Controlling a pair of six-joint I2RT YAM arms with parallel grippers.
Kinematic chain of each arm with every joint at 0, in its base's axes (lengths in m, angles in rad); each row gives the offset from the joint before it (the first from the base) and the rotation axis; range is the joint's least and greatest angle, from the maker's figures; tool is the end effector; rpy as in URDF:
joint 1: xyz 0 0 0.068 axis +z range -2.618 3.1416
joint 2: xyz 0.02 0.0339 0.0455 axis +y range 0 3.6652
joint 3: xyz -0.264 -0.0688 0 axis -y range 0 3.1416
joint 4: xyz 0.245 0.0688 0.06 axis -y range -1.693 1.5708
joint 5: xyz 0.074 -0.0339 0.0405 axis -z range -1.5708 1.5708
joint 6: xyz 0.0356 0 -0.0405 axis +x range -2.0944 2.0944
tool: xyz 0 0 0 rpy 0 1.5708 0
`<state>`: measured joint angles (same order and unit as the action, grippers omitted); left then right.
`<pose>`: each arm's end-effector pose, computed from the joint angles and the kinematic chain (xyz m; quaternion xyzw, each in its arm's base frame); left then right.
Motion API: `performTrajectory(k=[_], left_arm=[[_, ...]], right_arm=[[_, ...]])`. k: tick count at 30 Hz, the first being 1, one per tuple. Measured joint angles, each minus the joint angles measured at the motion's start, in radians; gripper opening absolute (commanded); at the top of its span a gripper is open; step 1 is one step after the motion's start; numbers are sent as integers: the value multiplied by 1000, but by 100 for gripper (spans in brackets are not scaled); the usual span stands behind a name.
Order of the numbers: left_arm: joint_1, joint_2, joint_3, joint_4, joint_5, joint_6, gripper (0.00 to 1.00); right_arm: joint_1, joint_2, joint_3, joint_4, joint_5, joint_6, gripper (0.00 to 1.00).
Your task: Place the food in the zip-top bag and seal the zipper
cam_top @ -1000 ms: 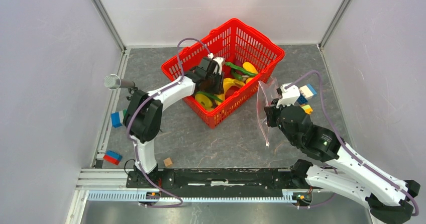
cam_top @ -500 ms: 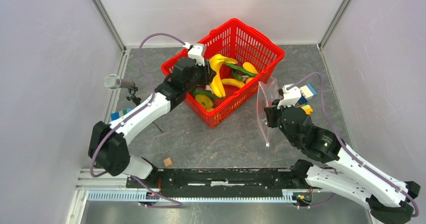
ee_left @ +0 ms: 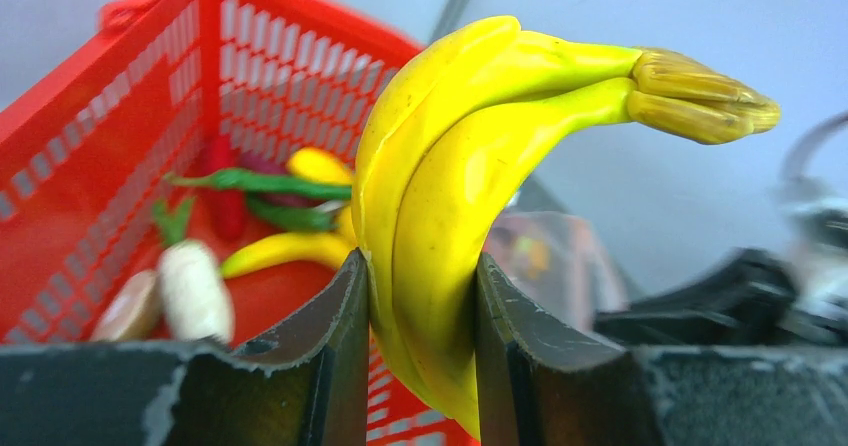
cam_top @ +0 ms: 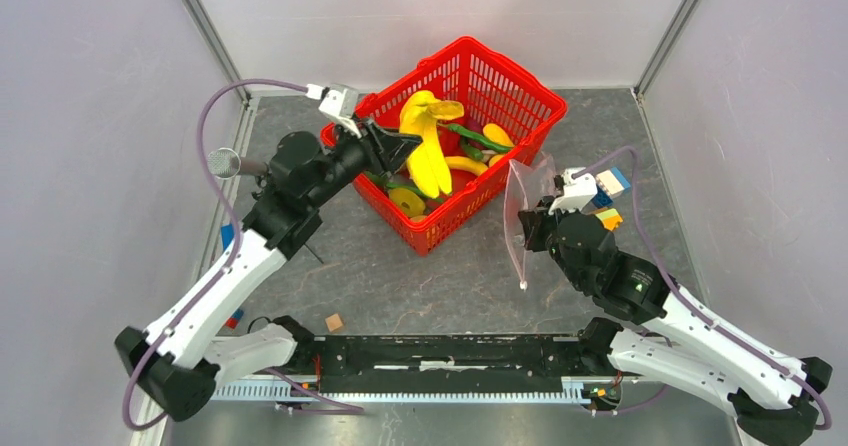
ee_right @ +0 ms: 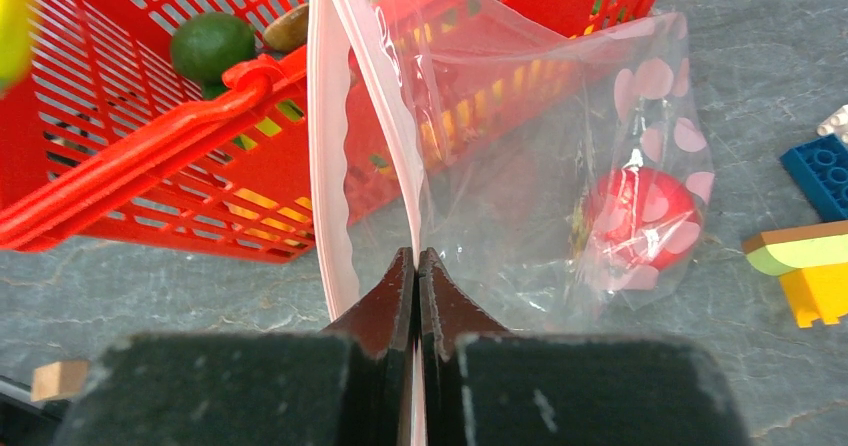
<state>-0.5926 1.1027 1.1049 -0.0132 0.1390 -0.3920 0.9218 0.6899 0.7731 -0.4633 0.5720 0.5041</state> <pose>0.2088 -0.1465 0.4084 0.1196 0.7008 -0.3751 0.5949 0.1073 0.1095 0.3231 -0.0099 0.8099 0.1752 0.5598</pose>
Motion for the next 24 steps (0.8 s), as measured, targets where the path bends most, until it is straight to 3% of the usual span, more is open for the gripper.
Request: performTrajectory(k=[4,8,14,19,24], left_arm=[[-38,-114,-46,69,84,-89,4],[-153,-153,-102,126,103,-137,4],[-338,-108,-190,258,68,-141,5],[-398,-29,-239,433,16,-122,5],[-437,27,-239,503,-70,-69,5]], right_arm=[[0,1,-2,59,0,40,0],[0,26,7,95,1,70,0],[0,59,40,112,-16,86,0],[0,31,47,119,-42,103,0],[0,6,54,119,-62,121,0]])
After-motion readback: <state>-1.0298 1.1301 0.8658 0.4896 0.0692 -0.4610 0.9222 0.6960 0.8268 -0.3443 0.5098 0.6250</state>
